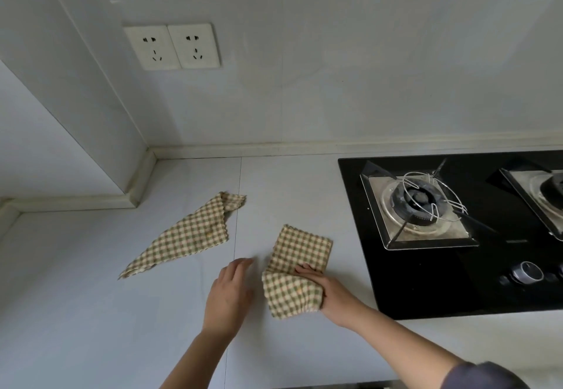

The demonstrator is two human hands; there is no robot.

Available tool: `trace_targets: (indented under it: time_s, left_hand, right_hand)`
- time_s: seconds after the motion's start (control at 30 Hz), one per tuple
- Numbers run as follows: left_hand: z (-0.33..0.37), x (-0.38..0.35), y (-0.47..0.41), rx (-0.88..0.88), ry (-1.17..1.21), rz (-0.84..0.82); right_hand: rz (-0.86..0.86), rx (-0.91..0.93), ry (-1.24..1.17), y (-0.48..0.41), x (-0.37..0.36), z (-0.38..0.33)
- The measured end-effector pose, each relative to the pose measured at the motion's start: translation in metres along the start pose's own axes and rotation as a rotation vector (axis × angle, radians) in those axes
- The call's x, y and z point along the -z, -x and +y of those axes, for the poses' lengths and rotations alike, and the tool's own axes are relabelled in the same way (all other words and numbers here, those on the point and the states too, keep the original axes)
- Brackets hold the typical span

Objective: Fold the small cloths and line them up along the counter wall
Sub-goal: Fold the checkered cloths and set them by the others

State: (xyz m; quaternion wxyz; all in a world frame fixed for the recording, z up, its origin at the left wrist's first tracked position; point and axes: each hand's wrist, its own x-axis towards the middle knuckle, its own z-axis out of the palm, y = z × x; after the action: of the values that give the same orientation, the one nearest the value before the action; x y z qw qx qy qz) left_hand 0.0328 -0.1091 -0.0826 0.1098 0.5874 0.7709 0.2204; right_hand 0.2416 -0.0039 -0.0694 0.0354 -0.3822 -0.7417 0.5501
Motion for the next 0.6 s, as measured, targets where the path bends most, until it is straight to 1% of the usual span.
trace_targets:
  time_s: [0.07, 0.13, 0.2, 0.3, 0.37, 0.43, 0.5, 0.6]
  left_hand:
    - [0.007, -0.003, -0.012, -0.108, -0.004, -0.007]
    - [0.013, -0.004, -0.024, -0.218, 0.024, -0.045]
    - [0.015, -0.005, -0.033, -0.254, 0.050, -0.113]
    - [0.010, -0.004, -0.041, -0.211, 0.091, -0.200]
    - [0.011, 0.002, -0.047, -0.150, 0.119, -0.288]
    - [0.020, 0.007, -0.054, -0.055, 0.109, -0.347]
    - [0.035, 0.010, -0.062, 0.053, 0.046, -0.362]
    - [0.053, 0.006, -0.074, 0.138, -0.116, -0.347]
  right_hand:
    - [0.019, -0.053, -0.107, -0.002, 0.000, 0.000]
    - [0.058, -0.103, -0.136, -0.002, 0.003, -0.003]
    - [0.102, -0.140, -0.129, -0.001, 0.006, -0.005]
    - [0.227, -0.217, -0.152, -0.003, 0.008, -0.006]
    - [0.376, -0.235, -0.249, -0.007, 0.009, -0.005]
    - [0.468, -0.276, -0.350, -0.010, 0.012, -0.007]
    - [0.474, -0.362, -0.443, -0.013, 0.015, -0.010]
    - [0.471, -0.498, -0.495, -0.018, 0.018, -0.014]
